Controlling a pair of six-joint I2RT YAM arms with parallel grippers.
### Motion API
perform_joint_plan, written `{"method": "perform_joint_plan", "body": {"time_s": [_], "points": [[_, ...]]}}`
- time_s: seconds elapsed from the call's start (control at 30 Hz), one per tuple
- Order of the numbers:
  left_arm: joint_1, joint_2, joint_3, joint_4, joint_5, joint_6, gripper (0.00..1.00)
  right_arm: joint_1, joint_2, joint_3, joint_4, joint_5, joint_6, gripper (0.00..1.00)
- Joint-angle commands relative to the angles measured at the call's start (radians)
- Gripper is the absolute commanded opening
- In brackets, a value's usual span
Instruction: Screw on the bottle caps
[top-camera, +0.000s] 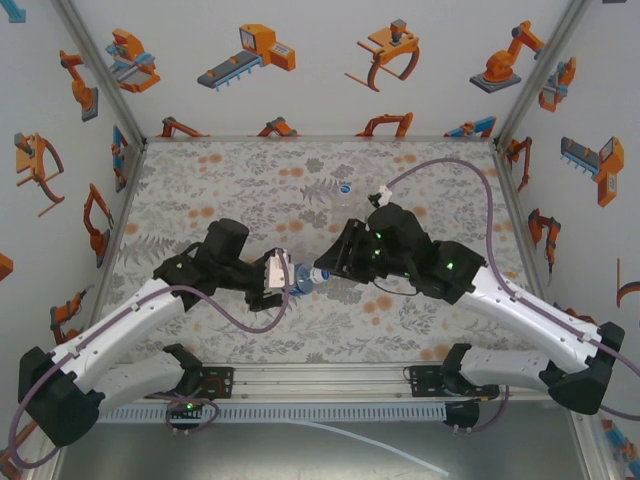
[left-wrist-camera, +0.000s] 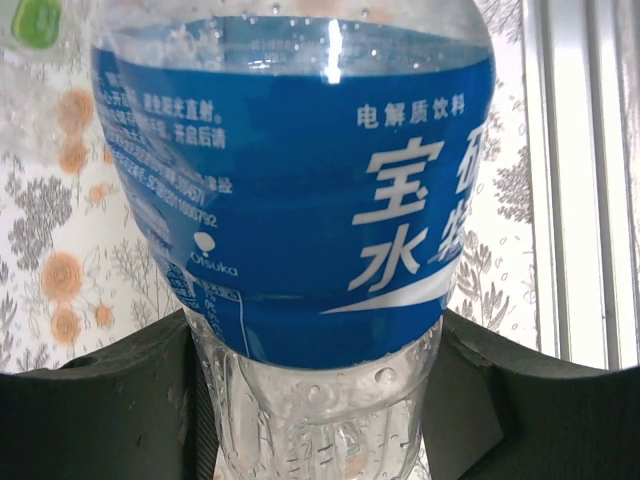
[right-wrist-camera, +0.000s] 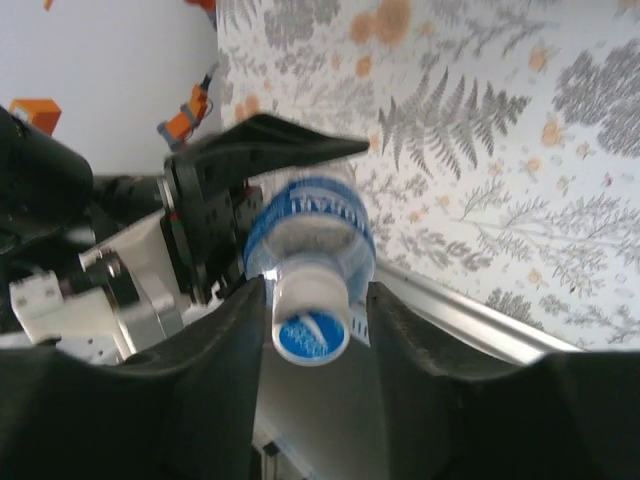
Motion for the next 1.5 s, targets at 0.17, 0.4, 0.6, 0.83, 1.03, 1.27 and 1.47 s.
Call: {"method": "perform_joint_plan", "body": {"time_s": [0.17, 0.4, 0.6, 0.83, 1.03, 1.27, 1.47], "points": [[-0.009, -0.001, 0.034, 0.028, 0.073, 0.017, 0.0, -0.012, -0.043, 0.106, 0.093, -0.022, -0.641, 0.49], [-0.012, 0.001, 0.034, 0.026, 0.074, 0.02, 0.0, -0.012, -0.067, 0.081, 0.116, -0.44, -1.306, 0.53], [-0.016, 0.001, 0.034, 0.023, 0.075, 0.019, 0.0, -0.009, -0.073, 0.033, 0.093, -0.552, -1.571, 0.53], [-0.018, 0.004, 0.036, 0.023, 0.086, 0.024, 0.0, -0.01, -0.085, -0.027, 0.101, -0.484, -1.576, 0.5], [-0.019, 0.001, 0.034, 0.021, 0.088, 0.025, 0.0, -0.01, -0.086, -0.052, 0.117, -0.488, -1.569, 0.44], [-0.02, 0.001, 0.035, 0.017, 0.086, 0.027, 0.0, -0.01, -0.076, -0.053, 0.144, -0.444, -1.504, 0.28], [-0.021, 0.0, 0.038, 0.008, 0.064, 0.03, 0.0, -0.007, -0.081, -0.089, 0.231, -0.332, -0.997, 0.06]]}}
